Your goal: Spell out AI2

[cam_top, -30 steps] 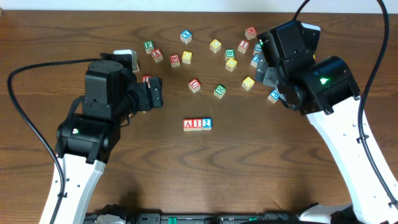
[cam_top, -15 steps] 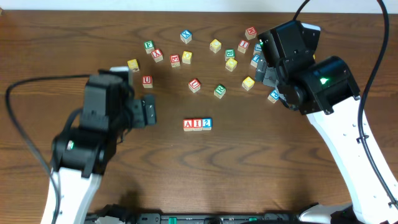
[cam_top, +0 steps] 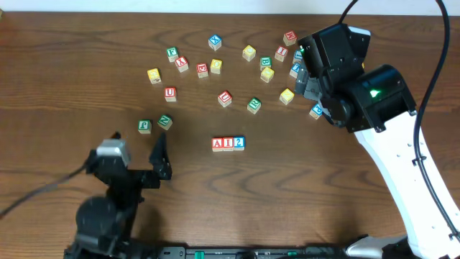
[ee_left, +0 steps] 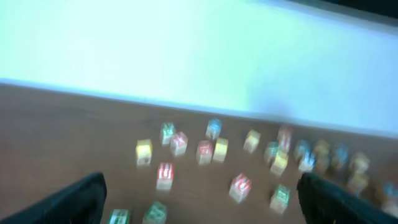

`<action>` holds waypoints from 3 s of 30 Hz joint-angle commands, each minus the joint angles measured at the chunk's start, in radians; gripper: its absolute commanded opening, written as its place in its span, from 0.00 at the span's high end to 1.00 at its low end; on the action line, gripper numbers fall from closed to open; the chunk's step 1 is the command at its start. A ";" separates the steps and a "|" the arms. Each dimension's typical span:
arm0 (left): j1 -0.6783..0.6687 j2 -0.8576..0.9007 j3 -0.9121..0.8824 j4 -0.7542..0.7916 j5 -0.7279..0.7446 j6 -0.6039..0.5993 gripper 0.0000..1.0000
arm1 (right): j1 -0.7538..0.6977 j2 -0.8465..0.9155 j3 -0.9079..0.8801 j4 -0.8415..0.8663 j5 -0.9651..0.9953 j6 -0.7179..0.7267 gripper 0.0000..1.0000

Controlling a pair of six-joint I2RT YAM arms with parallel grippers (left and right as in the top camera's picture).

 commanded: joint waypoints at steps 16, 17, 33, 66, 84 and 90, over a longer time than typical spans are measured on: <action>0.105 -0.274 -0.366 0.501 0.115 0.053 0.04 | -0.013 -0.015 0.015 0.000 0.021 -0.012 0.01; 0.117 -0.274 -0.367 0.507 0.131 0.053 0.04 | -0.013 -0.015 0.015 0.000 0.021 -0.012 0.01; 0.198 -0.274 -0.483 0.507 0.221 0.041 0.03 | -0.013 -0.015 0.015 0.000 0.021 -0.011 0.01; 0.198 -0.271 -0.488 0.168 0.217 0.040 0.04 | -0.013 -0.015 0.015 0.000 0.021 -0.011 0.01; 0.198 -0.271 -0.488 0.168 0.217 0.040 0.03 | -0.013 -0.015 0.015 0.000 0.021 -0.011 0.01; 0.198 -0.271 -0.488 0.168 0.217 0.040 0.04 | -0.012 -0.018 0.015 0.000 0.013 -0.012 0.01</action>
